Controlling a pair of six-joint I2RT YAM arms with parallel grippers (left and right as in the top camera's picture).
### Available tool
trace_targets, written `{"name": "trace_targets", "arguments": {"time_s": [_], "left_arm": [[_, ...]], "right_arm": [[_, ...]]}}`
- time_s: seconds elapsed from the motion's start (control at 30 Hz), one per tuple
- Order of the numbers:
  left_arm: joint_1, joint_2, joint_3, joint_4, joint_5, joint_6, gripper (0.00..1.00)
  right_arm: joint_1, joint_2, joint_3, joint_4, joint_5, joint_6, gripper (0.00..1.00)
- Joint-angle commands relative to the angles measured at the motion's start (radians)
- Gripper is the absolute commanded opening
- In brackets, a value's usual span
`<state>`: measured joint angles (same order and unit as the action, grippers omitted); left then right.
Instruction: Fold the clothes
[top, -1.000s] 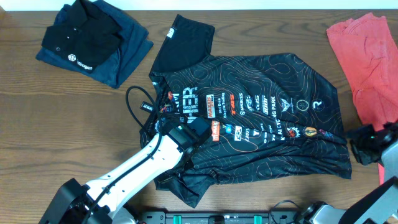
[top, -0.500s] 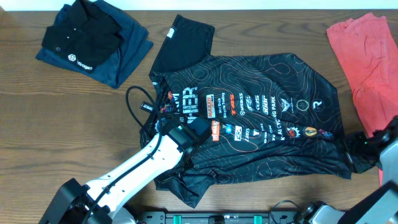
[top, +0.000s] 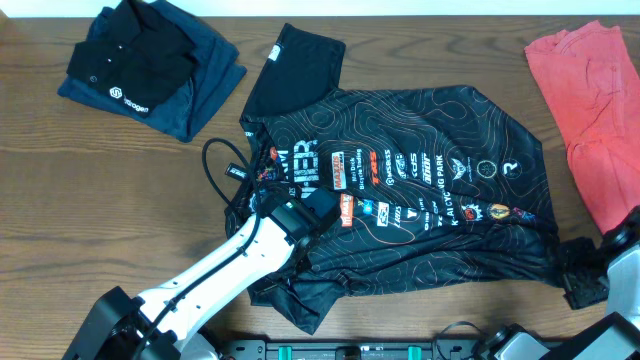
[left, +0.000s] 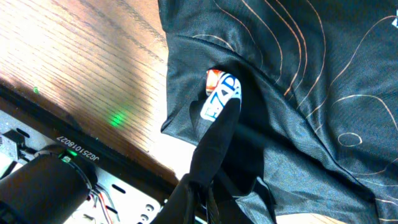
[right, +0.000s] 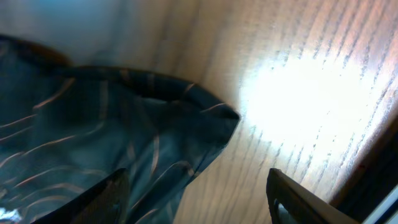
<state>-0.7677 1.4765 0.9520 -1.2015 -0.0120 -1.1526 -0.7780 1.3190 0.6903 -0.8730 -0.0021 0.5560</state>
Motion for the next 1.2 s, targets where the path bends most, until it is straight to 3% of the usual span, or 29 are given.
{"name": "trace_targets", "arguments": {"time_s": [0.0,0.93,1.07,1.17], "left_arm": [[-0.002,-0.008,-0.004,-0.005,-0.027,-0.004,0.10],[-0.002,-0.008,-0.004,0.006,-0.027,-0.004,0.10],[-0.002,-0.008,-0.004,0.005,-0.027,-0.004,0.10],[-0.002,-0.008,-0.004,0.005,-0.027,0.009,0.10]], "right_arm": [[-0.021,-0.006,-0.040,0.017,0.023,0.023,0.69],[-0.021,0.106,-0.083,0.132,0.021,0.016,0.63],[-0.021,0.130,-0.083,0.153,0.021,0.016,0.31],[-0.021,0.132,-0.083,0.153,0.022,0.016,0.20]]}}
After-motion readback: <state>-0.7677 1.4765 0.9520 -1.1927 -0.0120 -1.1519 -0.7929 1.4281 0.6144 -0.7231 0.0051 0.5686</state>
